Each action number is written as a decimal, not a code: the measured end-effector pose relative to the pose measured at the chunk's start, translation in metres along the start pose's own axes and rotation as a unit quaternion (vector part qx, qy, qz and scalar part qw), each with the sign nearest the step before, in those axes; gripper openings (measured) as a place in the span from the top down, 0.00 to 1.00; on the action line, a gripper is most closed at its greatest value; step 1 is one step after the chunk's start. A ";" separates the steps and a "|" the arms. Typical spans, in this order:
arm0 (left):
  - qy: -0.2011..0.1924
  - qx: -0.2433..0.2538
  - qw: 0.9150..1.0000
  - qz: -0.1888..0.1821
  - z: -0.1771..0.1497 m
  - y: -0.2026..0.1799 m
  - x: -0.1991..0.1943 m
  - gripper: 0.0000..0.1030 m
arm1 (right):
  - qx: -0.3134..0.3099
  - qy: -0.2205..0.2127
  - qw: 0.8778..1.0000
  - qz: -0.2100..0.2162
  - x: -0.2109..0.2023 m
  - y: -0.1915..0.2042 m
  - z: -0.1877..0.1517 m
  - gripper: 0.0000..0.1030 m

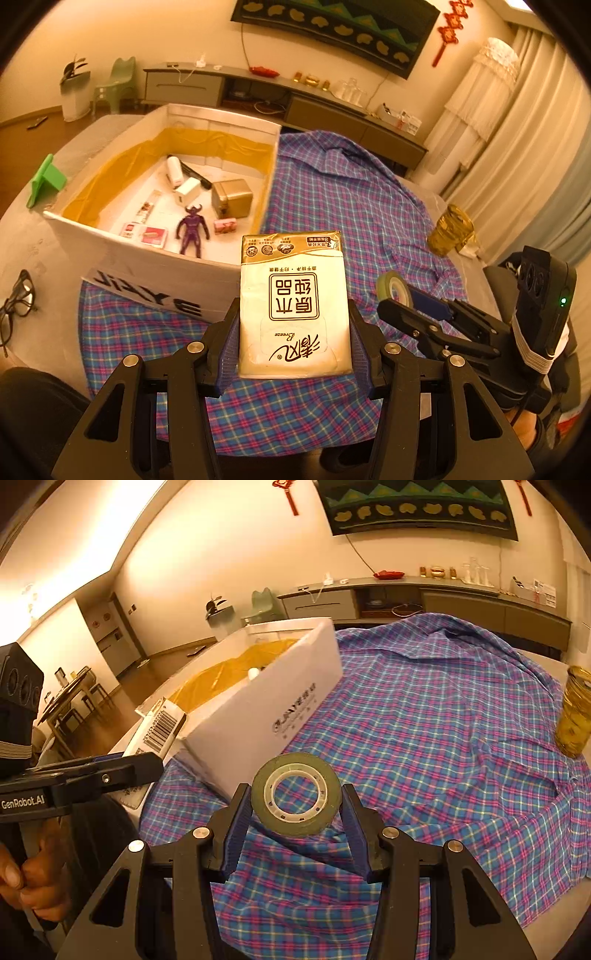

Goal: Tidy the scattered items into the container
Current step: 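Carry the tissue pack with the left gripper while the right gripper carries the tape roll over the box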

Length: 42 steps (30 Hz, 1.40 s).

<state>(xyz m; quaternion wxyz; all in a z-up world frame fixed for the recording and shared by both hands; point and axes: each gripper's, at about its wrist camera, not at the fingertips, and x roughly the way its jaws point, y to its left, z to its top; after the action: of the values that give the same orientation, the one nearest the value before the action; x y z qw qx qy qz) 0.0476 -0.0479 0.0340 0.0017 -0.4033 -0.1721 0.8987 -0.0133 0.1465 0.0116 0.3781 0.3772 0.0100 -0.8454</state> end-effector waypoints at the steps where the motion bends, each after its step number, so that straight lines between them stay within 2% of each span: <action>1: -0.003 -0.003 1.000 0.000 0.000 0.004 -0.002 0.48 | -0.002 0.000 1.000 0.002 0.000 0.003 0.002 0.52; 13: -0.037 -0.050 0.998 0.003 0.014 0.061 -0.022 0.48 | -0.044 -0.006 0.999 0.018 -0.001 0.045 0.034 0.52; 25: -0.065 -0.080 0.995 -0.002 0.035 0.110 -0.029 0.48 | -0.078 0.005 0.997 0.021 0.017 0.077 0.071 0.52; 34: -0.070 -0.083 0.994 -0.014 0.056 0.126 -0.023 0.48 | -0.109 0.008 0.994 0.016 0.034 0.098 0.100 0.52; 42: -0.057 -0.079 0.995 -0.033 0.081 0.121 -0.004 0.48 | -0.110 0.020 0.994 0.010 0.053 0.097 0.129 0.52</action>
<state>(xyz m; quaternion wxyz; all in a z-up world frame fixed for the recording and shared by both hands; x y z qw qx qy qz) 0.0084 -0.1873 0.0492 -0.0100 -0.3441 -0.2556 0.9034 -0.0545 0.0047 0.0954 0.4251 0.3506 0.1068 -0.8276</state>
